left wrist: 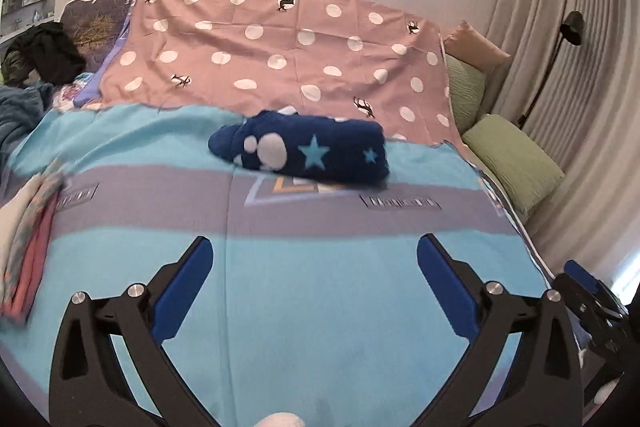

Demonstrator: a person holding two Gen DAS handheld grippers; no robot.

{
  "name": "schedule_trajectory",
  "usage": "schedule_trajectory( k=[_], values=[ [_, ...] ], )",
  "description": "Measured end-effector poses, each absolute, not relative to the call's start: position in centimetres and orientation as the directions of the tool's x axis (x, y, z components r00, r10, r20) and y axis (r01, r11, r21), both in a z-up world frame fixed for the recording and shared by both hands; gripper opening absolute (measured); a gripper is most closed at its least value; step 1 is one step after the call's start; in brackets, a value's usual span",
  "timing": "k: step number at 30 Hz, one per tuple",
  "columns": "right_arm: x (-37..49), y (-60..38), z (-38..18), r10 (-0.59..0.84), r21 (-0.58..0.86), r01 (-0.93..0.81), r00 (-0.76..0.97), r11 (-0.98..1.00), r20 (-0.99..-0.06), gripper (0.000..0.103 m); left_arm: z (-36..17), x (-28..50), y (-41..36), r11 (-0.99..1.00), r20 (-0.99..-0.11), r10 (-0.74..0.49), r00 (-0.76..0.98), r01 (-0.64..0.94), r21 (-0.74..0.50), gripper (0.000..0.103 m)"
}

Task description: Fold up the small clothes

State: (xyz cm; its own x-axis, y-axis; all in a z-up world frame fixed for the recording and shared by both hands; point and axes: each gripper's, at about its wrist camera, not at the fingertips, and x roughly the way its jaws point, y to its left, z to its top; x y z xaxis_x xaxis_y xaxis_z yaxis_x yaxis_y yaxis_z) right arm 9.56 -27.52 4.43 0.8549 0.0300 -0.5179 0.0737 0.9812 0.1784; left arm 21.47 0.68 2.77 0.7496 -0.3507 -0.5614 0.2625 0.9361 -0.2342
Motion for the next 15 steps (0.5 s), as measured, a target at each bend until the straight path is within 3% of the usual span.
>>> schedule_trajectory(
  k=[5, 15],
  values=[
    [4.5, -25.4, 6.2, 0.026, 0.16, 0.057, 0.881, 0.985, -0.473, 0.101, 3.8, 14.6, 1.0, 0.938, -0.54, -0.345, 0.768, 0.284, -0.196, 0.102],
    [0.9, -24.6, 7.2, -0.01, 0.15, 0.097, 0.869, 0.984, -0.494, 0.101, 6.0, 5.6, -0.1, 0.948, -0.455, -0.312, 0.834, 0.307, -0.086, 0.102]
  ],
)
